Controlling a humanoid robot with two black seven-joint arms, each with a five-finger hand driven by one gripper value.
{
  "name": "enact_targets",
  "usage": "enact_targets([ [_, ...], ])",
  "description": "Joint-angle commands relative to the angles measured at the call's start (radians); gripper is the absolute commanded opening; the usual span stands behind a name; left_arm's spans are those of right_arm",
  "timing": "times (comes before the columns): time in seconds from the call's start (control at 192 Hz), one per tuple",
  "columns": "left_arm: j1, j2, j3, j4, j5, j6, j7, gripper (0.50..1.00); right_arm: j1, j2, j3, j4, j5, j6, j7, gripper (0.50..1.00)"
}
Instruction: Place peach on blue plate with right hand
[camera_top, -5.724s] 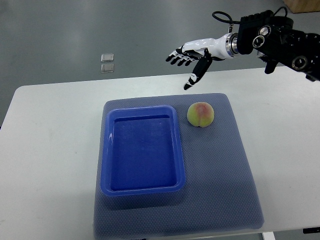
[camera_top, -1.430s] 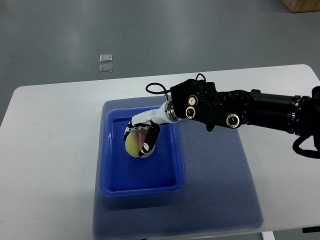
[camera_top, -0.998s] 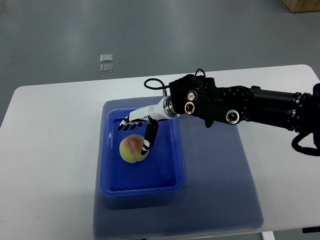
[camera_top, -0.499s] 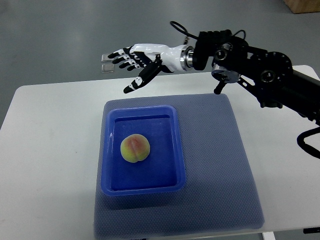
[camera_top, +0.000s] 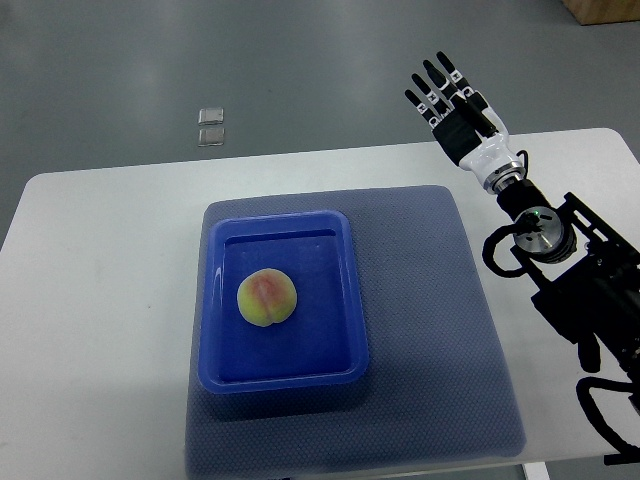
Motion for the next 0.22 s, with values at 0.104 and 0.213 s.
enact_targets([
  [0.104,0.000,0.000,-0.001,0.000,0.000,0.000,0.000,1.000,-0.006,0.024,-0.005,-0.029,0.062,0.005,0.035,0.932],
  [0.213,0.000,0.000,0.001,-0.002,0.000,0.000,0.000,1.000,-0.006,0.022,-0.010,-0.029,0.061,0.005,0.035,0.932],
])
